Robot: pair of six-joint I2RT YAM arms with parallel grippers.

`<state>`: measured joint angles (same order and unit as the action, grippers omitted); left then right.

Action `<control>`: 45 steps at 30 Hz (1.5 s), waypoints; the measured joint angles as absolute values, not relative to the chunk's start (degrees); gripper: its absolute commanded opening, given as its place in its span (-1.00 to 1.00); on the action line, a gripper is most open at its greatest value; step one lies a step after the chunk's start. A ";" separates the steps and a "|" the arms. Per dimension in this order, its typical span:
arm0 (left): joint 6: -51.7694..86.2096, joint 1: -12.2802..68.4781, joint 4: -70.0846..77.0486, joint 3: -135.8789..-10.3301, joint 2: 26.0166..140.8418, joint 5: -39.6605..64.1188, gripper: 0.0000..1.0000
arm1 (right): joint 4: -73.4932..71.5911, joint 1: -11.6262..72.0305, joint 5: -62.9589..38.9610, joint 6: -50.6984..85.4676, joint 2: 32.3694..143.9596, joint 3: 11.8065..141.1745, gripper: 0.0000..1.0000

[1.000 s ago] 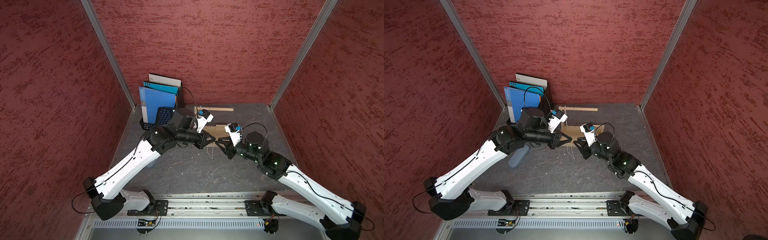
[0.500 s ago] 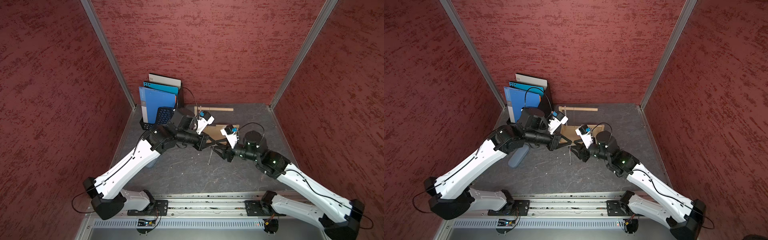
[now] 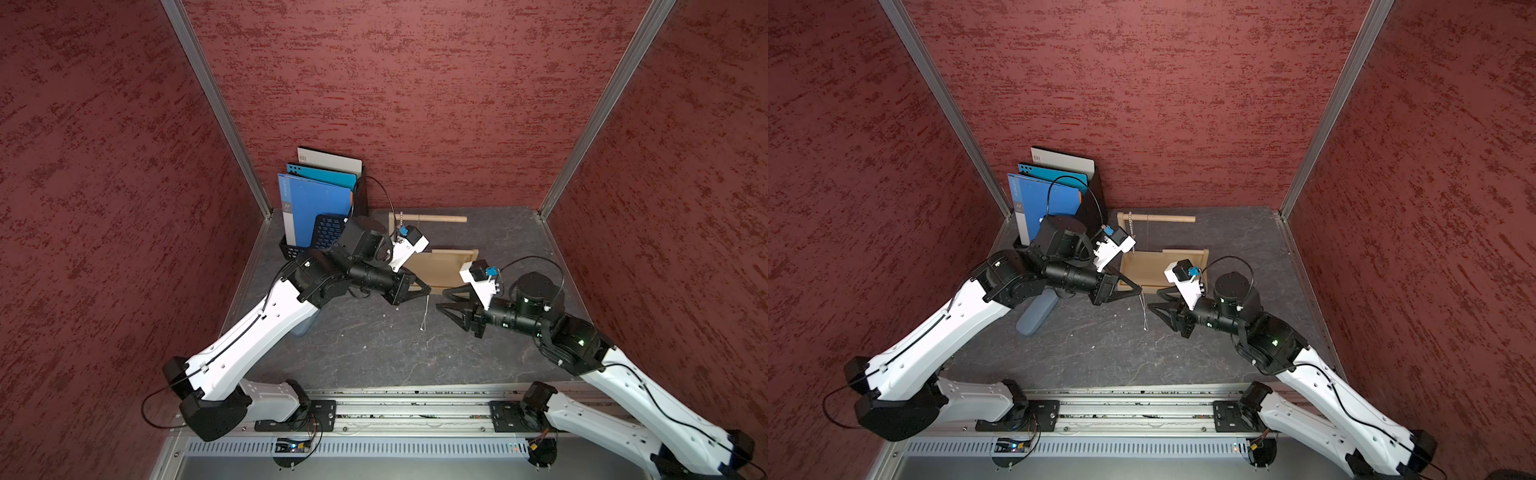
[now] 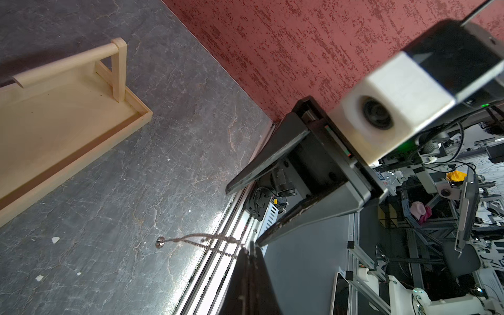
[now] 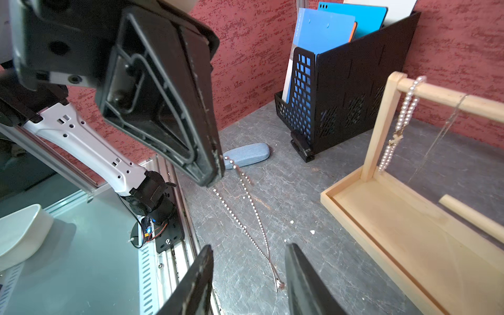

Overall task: Hang the necklace on the jewelry display stand
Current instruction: Pick up the necklace from the center of the board.

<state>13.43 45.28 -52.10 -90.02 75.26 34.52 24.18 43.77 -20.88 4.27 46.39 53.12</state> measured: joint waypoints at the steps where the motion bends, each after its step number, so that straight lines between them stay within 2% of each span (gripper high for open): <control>1: 13.45 45.28 -52.05 -90.02 75.26 34.81 -1.00 | 24.21 43.77 -20.95 4.10 46.96 53.15 -0.18; 19: 14.59 45.36 -51.09 -89.89 75.26 37.45 -1.00 | 22.00 43.77 -24.71 2.57 54.87 54.50 -0.16; 23: 14.70 45.39 -50.61 -89.69 75.26 37.45 -1.00 | 20.82 43.77 -25.52 2.55 56.18 55.48 -0.40; 29: 14.83 45.30 -49.78 -88.23 75.26 37.43 -1.00 | 17.91 43.77 -25.10 3.25 56.45 55.70 -0.96; 30: 15.00 45.25 -49.65 -87.72 75.22 37.39 -1.00 | 17.50 43.77 -24.71 3.38 56.40 55.70 -1.00; 40: 17.85 43.55 -39.64 -77.34 69.76 34.13 -1.00 | 20.75 44.10 -16.64 4.03 54.68 59.22 -1.00; 43: 18.52 43.68 -34.57 -74.91 68.58 33.01 -0.77 | 23.35 44.16 -15.22 3.95 54.85 61.39 -1.00; 45: 18.61 43.68 -32.64 -73.78 68.34 31.86 -0.47 | 24.91 44.07 -13.67 3.77 55.42 63.33 -1.00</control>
